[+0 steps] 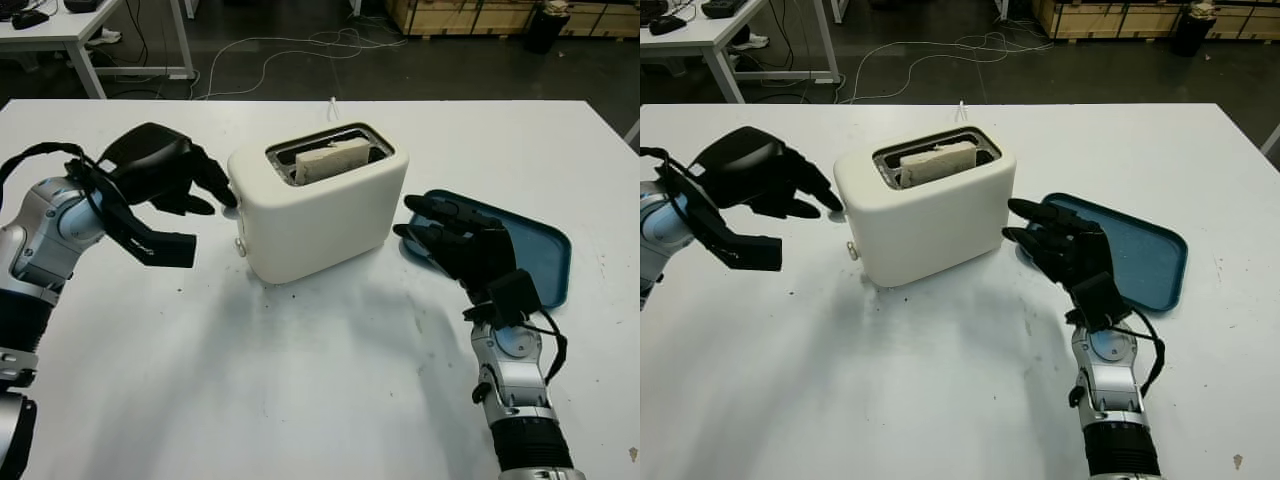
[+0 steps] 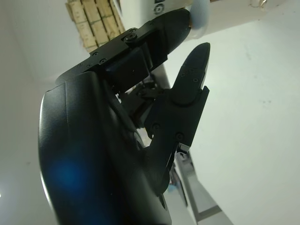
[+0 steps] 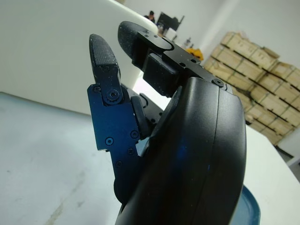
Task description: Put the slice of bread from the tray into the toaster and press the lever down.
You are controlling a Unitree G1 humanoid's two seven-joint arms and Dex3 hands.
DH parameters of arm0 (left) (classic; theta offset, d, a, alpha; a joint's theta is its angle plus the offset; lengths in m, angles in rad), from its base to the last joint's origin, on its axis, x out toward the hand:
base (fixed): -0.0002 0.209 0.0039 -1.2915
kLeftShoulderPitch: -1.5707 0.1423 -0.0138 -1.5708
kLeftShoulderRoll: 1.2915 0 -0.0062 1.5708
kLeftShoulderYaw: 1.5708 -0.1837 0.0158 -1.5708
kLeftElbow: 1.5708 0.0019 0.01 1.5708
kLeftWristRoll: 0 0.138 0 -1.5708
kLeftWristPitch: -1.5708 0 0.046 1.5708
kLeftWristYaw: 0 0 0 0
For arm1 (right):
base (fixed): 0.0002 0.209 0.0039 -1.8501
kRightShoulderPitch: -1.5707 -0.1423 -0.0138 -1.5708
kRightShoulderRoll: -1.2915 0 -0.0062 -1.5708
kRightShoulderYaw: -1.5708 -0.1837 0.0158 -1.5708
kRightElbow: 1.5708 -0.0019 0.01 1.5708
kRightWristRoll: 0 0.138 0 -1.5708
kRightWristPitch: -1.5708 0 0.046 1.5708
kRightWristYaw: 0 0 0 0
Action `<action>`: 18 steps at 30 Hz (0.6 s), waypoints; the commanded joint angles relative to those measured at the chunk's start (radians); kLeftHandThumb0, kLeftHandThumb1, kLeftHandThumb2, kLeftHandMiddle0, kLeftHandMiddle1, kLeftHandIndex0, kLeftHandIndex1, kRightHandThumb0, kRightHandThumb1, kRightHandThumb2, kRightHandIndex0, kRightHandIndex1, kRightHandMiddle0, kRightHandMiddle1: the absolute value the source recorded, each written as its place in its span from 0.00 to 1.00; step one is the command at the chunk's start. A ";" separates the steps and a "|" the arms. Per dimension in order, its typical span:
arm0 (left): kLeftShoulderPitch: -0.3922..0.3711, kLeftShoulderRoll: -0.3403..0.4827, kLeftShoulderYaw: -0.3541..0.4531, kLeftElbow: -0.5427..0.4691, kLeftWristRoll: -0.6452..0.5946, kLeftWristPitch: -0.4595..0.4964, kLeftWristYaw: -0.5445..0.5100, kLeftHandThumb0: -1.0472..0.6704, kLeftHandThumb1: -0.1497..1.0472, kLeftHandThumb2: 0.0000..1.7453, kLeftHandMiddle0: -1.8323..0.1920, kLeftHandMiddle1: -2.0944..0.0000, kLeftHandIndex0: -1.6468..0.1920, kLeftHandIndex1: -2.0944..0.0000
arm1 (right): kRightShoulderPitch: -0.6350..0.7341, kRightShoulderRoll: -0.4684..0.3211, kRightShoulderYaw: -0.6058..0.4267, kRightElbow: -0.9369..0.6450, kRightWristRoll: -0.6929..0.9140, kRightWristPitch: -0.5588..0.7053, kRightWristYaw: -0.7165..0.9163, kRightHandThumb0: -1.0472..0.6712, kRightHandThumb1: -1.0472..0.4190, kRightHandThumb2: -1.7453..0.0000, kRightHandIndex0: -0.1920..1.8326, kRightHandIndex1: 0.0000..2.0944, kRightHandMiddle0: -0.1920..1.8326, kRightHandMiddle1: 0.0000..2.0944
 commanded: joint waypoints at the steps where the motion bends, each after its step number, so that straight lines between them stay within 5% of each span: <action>1: 0.017 -0.036 -0.044 0.048 0.022 -0.026 0.010 0.48 0.80 0.00 0.43 0.41 0.17 1.00 | 0.007 0.004 -0.001 -0.013 0.006 -0.001 -0.004 0.33 0.09 0.98 0.65 0.04 0.59 0.00; 13: 0.126 -0.146 -0.141 0.140 0.011 -0.053 0.081 0.54 0.76 0.00 0.45 0.35 0.19 1.00 | 0.008 0.006 -0.005 -0.005 0.008 -0.008 -0.005 0.31 0.09 0.98 0.65 0.04 0.59 0.00; 18: 0.185 -0.178 -0.184 0.142 0.027 -0.031 0.090 0.54 0.79 0.01 0.46 0.41 0.22 1.00 | 0.006 0.004 -0.004 -0.005 0.006 -0.007 -0.005 0.32 0.09 0.99 0.66 0.04 0.60 0.00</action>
